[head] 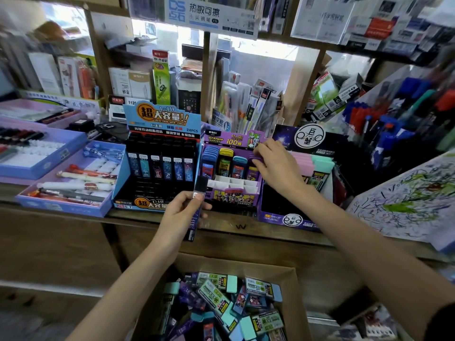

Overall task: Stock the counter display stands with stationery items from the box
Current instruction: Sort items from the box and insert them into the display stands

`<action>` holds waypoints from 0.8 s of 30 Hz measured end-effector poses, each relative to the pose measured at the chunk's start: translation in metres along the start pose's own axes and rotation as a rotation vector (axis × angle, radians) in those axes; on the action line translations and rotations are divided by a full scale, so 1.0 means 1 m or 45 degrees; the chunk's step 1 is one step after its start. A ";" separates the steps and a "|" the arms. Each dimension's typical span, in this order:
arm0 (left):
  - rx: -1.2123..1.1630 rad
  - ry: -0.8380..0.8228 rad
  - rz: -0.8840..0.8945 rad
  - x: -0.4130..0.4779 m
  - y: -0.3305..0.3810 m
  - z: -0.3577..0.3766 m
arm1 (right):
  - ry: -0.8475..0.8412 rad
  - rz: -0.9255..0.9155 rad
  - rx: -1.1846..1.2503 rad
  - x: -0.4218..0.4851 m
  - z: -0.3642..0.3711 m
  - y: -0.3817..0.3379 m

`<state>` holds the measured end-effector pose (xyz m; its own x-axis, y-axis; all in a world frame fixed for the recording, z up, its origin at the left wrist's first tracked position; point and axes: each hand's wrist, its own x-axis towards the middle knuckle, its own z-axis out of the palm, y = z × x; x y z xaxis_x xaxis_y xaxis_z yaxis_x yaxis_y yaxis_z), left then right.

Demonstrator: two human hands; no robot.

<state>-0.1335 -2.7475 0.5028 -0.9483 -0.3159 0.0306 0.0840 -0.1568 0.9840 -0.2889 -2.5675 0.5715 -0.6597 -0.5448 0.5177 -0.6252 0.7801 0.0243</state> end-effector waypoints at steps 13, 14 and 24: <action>0.128 -0.047 0.126 -0.001 0.005 0.014 | -0.332 0.457 1.394 -0.039 -0.007 -0.090; 0.174 -0.041 0.145 -0.001 0.004 0.011 | -0.336 0.456 1.387 -0.039 -0.007 -0.092; 1.419 0.225 0.577 0.015 0.011 -0.086 | -0.040 0.506 1.486 0.023 -0.021 -0.105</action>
<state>-0.1207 -2.8343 0.4992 -0.8392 -0.2700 0.4721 0.0056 0.8638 0.5038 -0.2295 -2.6559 0.5993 -0.8888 -0.3523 0.2932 -0.3659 0.1599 -0.9168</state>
